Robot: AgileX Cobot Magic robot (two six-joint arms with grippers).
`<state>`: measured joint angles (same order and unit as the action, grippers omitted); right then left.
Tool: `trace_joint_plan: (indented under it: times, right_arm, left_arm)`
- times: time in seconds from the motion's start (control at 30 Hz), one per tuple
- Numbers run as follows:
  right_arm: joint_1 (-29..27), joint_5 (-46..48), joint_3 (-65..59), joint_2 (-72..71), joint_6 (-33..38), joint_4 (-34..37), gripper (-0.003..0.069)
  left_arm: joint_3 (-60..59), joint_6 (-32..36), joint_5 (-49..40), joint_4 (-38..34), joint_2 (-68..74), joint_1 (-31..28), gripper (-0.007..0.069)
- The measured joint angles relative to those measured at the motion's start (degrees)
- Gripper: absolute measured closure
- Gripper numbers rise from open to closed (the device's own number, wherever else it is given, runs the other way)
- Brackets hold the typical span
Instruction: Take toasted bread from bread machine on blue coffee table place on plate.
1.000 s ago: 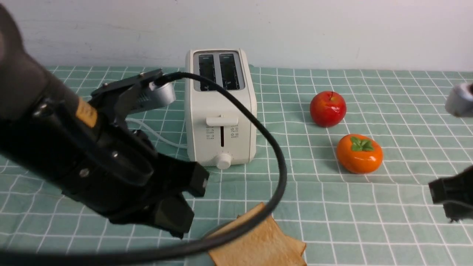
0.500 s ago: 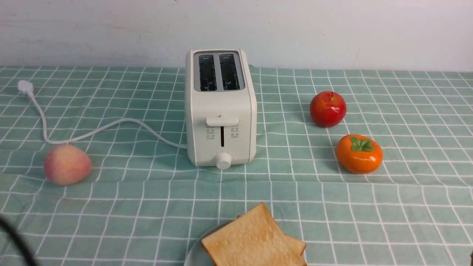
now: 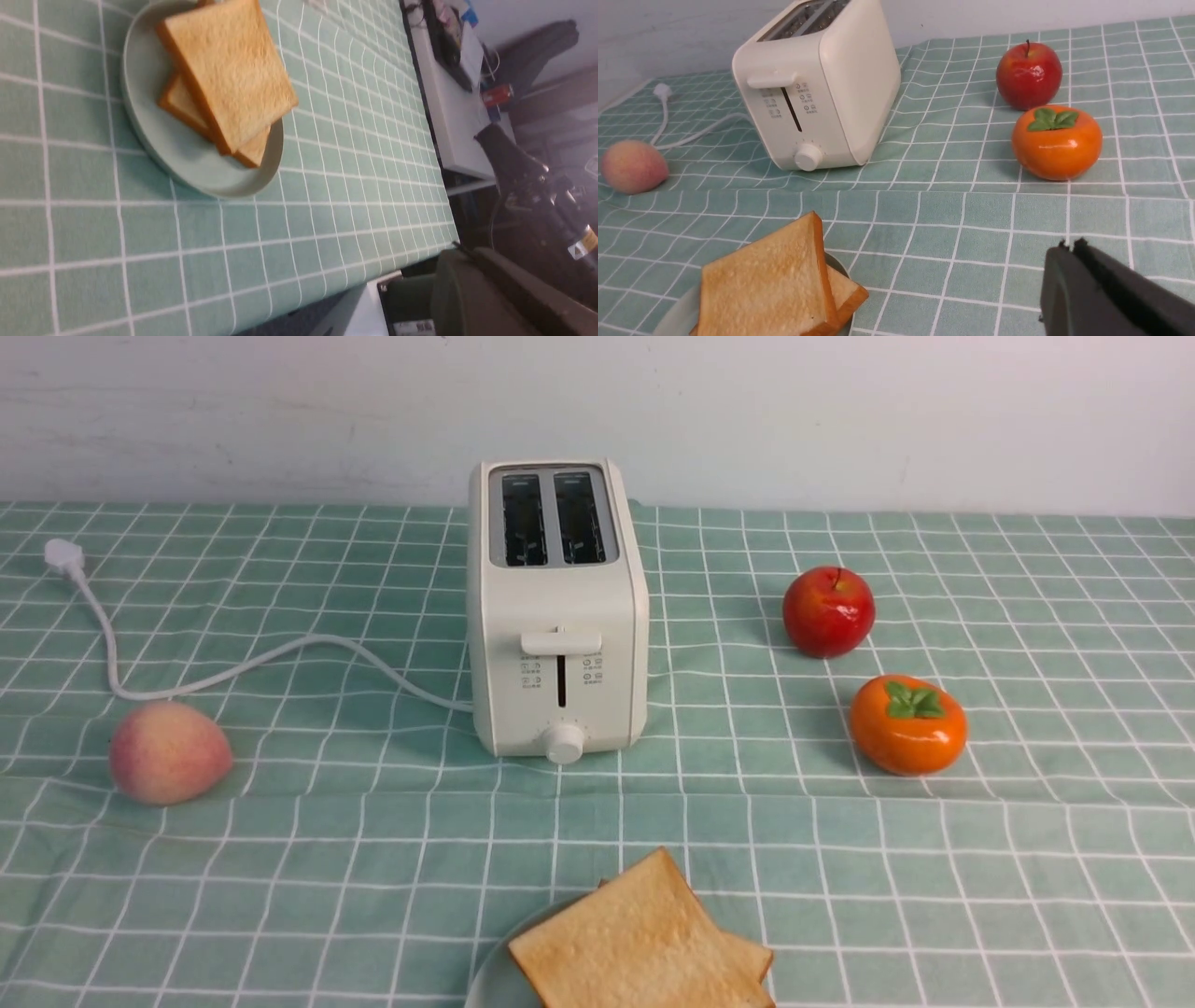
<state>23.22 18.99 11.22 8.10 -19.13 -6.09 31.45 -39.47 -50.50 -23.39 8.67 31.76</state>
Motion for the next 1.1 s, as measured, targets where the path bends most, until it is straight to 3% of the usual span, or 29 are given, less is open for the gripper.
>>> trace_joint_plan:
  times: [0.4, 0.57, 0.77, 0.93, 1.1]
  right_arm:
    - [0.00, 0.00, -0.40, 0.00, 0.00, -0.38, 0.0655]
    - [0.00, -0.05, -0.46, 0.00, 0.00, -0.38, 0.0648]
    - [0.00, -0.05, -0.46, 0.00, 0.00, -0.38, 0.0644]
    - [0.00, -0.05, -0.46, 0.00, 0.00, -0.38, 0.0642]
    - [0.00, -0.02, -0.46, 0.00, 0.00, -0.45, 0.0637]
  left_arm:
    - [-0.23, 1.33, 0.30, 2.67, 0.00, 0.00, 0.0638]
    - [-4.48, 13.12, 3.34, 17.49, -2.09, -0.86, 0.0638]
    - [-14.96, 24.74, 18.71, 21.69, -6.79, -11.80, 0.0637]
    - [-25.24, 26.43, 30.80, 20.84, -9.22, -21.89, 0.0638]
    - [-31.71, 26.54, 31.81, 20.69, -9.27, -24.27, 0.0634]
